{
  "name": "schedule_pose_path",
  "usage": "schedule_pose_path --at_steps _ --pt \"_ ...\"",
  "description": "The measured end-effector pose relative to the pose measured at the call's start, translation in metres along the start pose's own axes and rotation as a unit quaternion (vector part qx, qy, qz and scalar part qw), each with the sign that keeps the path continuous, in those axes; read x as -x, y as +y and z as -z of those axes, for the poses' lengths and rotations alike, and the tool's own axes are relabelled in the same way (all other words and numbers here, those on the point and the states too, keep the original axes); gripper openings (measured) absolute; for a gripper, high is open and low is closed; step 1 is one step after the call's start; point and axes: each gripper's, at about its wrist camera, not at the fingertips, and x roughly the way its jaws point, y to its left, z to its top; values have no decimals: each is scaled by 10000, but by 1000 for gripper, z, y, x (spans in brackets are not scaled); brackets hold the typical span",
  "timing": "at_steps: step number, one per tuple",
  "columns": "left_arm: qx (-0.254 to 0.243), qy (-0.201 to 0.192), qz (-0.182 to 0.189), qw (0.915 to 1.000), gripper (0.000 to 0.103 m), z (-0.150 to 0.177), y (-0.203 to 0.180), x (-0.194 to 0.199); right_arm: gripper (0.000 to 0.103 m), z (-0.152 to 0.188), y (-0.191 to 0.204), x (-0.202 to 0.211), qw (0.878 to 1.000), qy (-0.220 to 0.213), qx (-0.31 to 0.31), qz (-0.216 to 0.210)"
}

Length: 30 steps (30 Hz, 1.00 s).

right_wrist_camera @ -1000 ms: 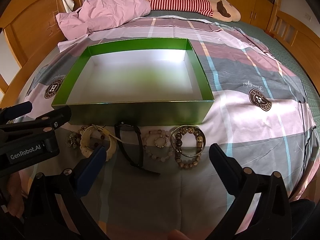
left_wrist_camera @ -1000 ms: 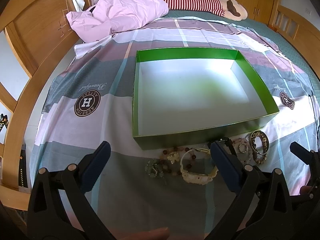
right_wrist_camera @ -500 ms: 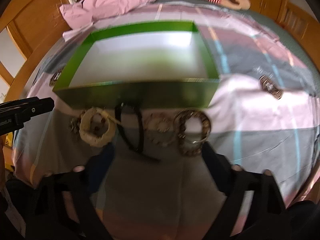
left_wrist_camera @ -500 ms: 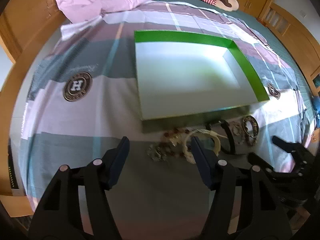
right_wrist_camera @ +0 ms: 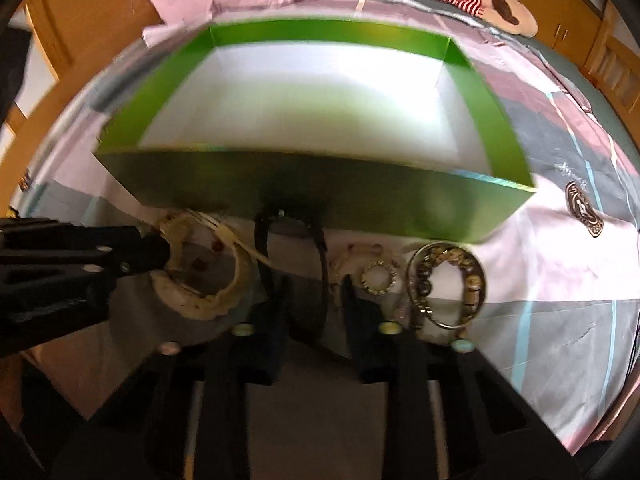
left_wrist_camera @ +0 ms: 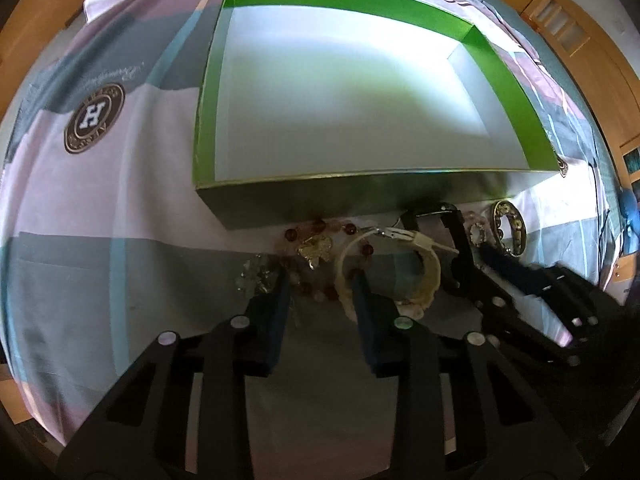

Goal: Organize jewelry
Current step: 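Grasp the white watch with the left tool while the right tool grasps the black watch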

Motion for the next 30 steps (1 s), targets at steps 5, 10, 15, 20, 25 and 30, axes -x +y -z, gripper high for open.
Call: schedule_pose_path --at_steps 5,10,15,20,25,30 --pt "-54 36 -41 10000 32 0 -4 -5 2 8 -2 -2 10000 40 50 -22" --pt "-109 15 -62 9999 32 0 -9 -5 2 10 -16 17 9999 -146 -38 50" --pt "-120 -13 -60 9999 26 0 -11 -5 2 14 -26 26 9996 -182 -95 194" --pt "-69 20 -51 10000 29 -2 -9 -9 2 17 -25 20 9997 -81 -160 175" --pt "-3 48 9 10000 30 -5 -8 -15 19 21 -27 11 9994 21 -236 236" --pt "-43 72 4 10000 15 -6 -10 -15 19 25 -29 6 9996 23 -214 198"
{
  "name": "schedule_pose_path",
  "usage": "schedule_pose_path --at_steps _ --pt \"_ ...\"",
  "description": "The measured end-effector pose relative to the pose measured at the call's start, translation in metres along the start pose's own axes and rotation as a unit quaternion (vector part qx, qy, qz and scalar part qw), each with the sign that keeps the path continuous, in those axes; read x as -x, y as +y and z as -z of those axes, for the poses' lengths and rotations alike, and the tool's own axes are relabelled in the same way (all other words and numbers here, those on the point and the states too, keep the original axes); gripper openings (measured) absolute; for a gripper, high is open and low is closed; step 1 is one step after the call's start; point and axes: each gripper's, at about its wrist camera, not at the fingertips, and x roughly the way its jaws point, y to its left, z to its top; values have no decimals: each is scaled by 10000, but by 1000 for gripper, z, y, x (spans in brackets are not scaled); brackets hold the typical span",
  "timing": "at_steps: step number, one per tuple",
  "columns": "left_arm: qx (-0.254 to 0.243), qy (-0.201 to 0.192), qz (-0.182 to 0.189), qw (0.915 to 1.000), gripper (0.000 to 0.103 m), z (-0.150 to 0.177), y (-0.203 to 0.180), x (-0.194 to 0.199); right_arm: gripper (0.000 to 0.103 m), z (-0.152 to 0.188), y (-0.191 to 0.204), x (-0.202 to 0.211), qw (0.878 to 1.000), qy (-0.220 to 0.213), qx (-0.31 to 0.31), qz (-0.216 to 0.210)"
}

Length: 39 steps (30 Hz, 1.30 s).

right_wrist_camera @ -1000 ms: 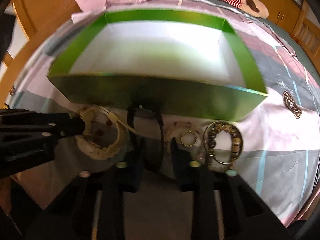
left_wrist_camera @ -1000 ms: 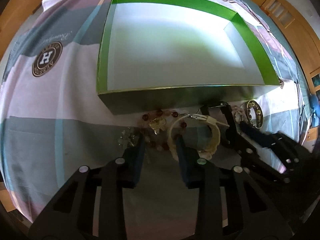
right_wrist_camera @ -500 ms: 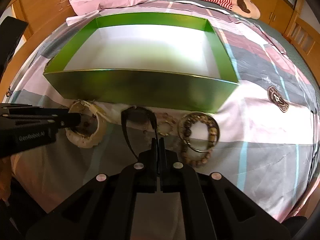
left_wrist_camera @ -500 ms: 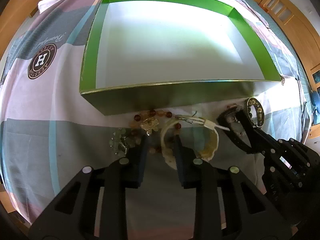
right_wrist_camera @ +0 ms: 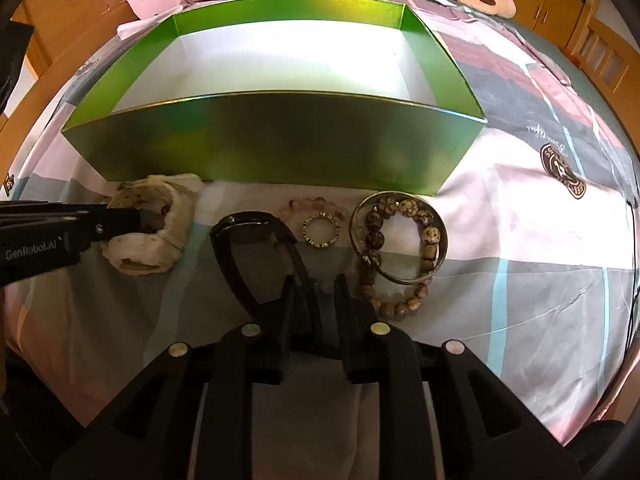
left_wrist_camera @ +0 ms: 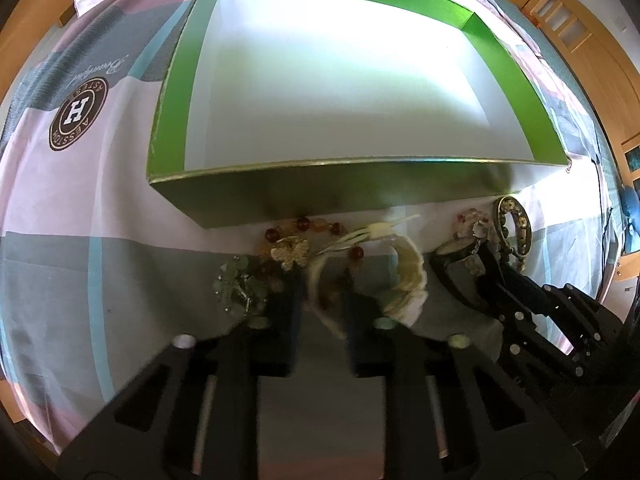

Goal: Organize jewelry
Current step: 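Grasp the white watch with the left tool while the right tool grasps the black watch, then place the white watch in the box with the left tool while the right places the black watch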

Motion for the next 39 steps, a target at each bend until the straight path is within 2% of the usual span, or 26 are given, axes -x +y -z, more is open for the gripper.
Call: schedule_pose_path --at_steps 1,2,6,11,15,18,20,21,24,30,33,39 --pt "1 2 28 10000 13 -1 0 1 8 0 1 2 10000 -44 41 -26" --pt "-1 -20 43 10000 9 0 0 2 5 0 2 2 10000 -54 42 -67" --pt "-43 -124 282 9995 9 -1 0 14 4 1 -1 13 9996 -188 -35 -188" --pt "-10 -355 361 9987 9 -2 4 28 4 -4 -10 34 9987 -411 -162 -247" --pt "-141 -955 355 9947 9 -1 2 57 4 -11 -15 55 9975 -667 -122 -193" --pt "-161 -1666 263 9855 9 -8 -2 82 4 -23 -19 71 9955 -927 -112 -148" --pt "-127 -2011 47 9795 9 -14 -1 92 4 -35 -20 76 9942 -1060 -105 -110" --pt "-145 -2218 -179 9748 9 -21 -3 96 4 -43 -21 78 9933 -1146 -119 -114" --pt "-167 -2580 -611 9641 9 -38 -3 101 4 -64 -23 82 9901 -1396 -107 -99" --pt "-83 -2442 -568 9680 9 -60 0 80 4 -99 -21 50 9916 -1283 -125 -38" --pt "-192 -2289 -774 9702 10 -63 -2 59 4 -103 -17 28 9940 -1089 -88 -28" --pt "-291 -2092 -925 9731 10 -64 -6 40 4 -102 -18 0 9965 -823 -139 30"
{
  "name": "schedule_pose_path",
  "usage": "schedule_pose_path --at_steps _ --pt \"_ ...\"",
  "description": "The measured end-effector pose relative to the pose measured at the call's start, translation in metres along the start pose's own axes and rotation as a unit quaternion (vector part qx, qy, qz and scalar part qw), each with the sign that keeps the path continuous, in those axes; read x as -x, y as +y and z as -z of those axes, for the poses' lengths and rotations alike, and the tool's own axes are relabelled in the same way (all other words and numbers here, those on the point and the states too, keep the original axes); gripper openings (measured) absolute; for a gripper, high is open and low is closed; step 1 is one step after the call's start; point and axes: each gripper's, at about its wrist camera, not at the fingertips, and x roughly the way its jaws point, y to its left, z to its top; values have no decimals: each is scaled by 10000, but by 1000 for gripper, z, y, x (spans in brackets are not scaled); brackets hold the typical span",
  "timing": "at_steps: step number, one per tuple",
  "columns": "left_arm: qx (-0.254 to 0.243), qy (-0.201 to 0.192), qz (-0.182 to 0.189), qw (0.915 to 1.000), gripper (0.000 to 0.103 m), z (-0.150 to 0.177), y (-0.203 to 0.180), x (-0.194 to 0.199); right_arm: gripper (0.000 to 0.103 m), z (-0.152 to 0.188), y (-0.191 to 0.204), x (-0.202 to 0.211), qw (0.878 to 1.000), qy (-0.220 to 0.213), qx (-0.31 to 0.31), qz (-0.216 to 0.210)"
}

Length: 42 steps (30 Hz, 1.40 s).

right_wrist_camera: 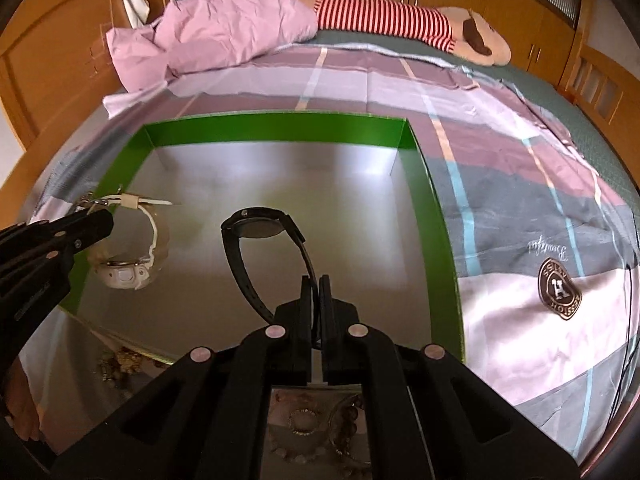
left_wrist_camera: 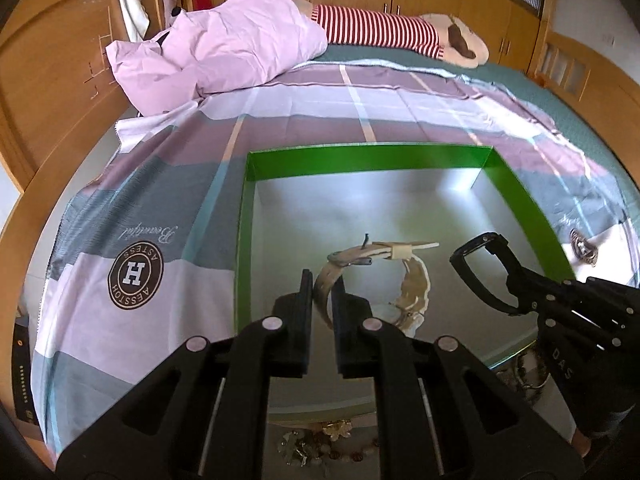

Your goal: Organize jewelry

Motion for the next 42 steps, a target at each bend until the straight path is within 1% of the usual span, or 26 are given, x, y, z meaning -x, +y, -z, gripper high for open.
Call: schedule_pose_path --at_steps 1,3,4,5,6,7,8,10,11,12,13,14,19,20,21,23,28,30,32,33,35,36,38,40,42 --pt "-26 26 -1 10000 11 1 -1 -2 4 1 -2 -3 10000 41 -33 5" --pt "-58 54 -6 10000 13 2 -4 -4 7 1 -4 -4 9999 76 -91 -17" --pt "-76 59 -18 10000 13 3 -4 -4 14 1 -5 -3 9999 67 -118 -25" --pt "-83 64 -11 9999 17 3 -5 -4 26 1 -7 -2 9999 42 -149 -27" --pt "-72 85 34 9999 19 4 -5 -4 32 1 -9 2 9998 10 -199 -48" --pt "-56 110 61 9999 20 3 -5 -4 42 1 -12 7 9996 -41 -258 -90" --pt "-26 82 58 9999 23 3 -4 -3 47 2 -15 12 9994 -101 -319 -125" --pt "29 -109 37 9999 28 3 -4 6 47 4 -19 22 9989 -190 -385 -164" --pt "26 -144 36 9999 37 2 -4 8 49 5 -20 27 9988 -221 -403 -179" --pt "34 -219 70 9997 43 1 -4 14 50 9 -22 34 9985 -260 -438 -205" --pt "48 -268 103 9996 43 1 -4 17 54 11 -23 37 9983 -276 -462 -224" --pt "58 -314 130 9994 43 1 -4 22 56 15 -25 41 9981 -293 -491 -246" --pt "29 -418 164 9990 44 4 -5 40 57 36 -31 57 9977 -244 -576 -255" --pt "15 -432 185 9989 45 6 -5 44 60 40 -32 59 9977 -214 -593 -249" --pt "1 -455 221 9987 48 9 -5 49 61 46 -34 60 9977 -168 -613 -235" --pt "-6 -469 245 9986 50 16 -3 57 62 55 -37 60 9977 -81 -639 -223" --pt "-14 -240 350 9991 52 27 7 65 62 77 -38 42 9976 357 -567 -188" --pt "125 -41 387 9992 52 29 19 63 62 83 -37 33 9974 500 -488 -145" --pt "481 194 512 9973 52 32 39 59 62 87 -35 25 9971 582 -466 -128" --pt "722 325 619 9949 52 32 50 56 62 89 -33 19 9965 679 -449 -170" --pt "948 466 652 9923 53 34 61 51 68 93 -23 11 9962 780 -301 -228" --pt "1007 516 612 9917 54 35 64 49 68 95 -18 10 9962 804 -219 -270" --pt "988 641 531 9916 55 37 63 44 69 98 -8 8 9938 919 -72 -618" --pt "907 820 558 9909 56 38 59 38 69 101 1 14 9873 1015 82 -1220" --pt "869 966 596 9897 56 41 56 33 69 101 6 23 9827 1014 248 -1532"
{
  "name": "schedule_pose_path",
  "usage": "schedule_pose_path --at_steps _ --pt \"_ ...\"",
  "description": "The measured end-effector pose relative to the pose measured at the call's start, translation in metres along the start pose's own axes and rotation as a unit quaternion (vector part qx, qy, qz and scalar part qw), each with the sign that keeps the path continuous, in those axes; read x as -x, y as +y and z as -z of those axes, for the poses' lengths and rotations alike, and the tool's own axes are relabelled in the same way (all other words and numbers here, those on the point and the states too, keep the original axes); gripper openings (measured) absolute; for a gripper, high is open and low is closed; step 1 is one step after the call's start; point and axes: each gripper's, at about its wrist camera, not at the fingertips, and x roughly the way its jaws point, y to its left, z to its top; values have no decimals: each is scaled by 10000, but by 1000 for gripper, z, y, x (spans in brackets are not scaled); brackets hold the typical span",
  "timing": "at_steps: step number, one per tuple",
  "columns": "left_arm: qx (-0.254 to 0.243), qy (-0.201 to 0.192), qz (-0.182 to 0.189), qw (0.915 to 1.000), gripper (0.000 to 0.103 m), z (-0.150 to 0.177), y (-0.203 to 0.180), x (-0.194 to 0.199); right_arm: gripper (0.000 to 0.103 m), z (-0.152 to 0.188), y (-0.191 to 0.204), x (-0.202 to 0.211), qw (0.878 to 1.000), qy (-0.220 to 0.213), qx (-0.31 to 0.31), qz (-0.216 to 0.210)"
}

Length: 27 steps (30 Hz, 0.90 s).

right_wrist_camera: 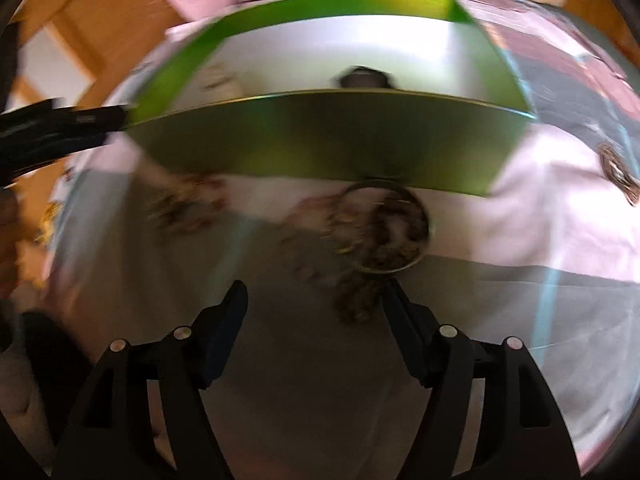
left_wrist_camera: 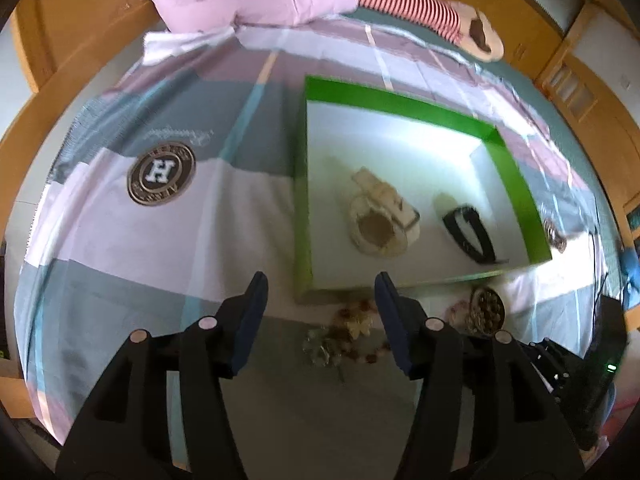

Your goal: Organize jewelry

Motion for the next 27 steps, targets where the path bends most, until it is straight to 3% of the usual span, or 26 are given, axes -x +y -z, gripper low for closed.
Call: schedule_pose_path --at_steps 3,8,14,17,27 --pt "-19 204 -21 9998 56 3 0 -7 69 1 2 9 9998 -134 81 134" --pt "107 487 -122 9987 55 5 5 -20 66 -7 -14 5 9962 -331 -291 751" --pt "75 632 -145 9979 57 7 3 -30 65 -24 -16 -17 9941 -355 -277 984" --pt "86 723 -119 9973 57 7 3 -34 57 -26 -12 -21 9931 -337 -165 1112" --pt "102 1176 17 9930 55 13 -3 -59 57 -2 -22 9 9973 -243 -204 658"
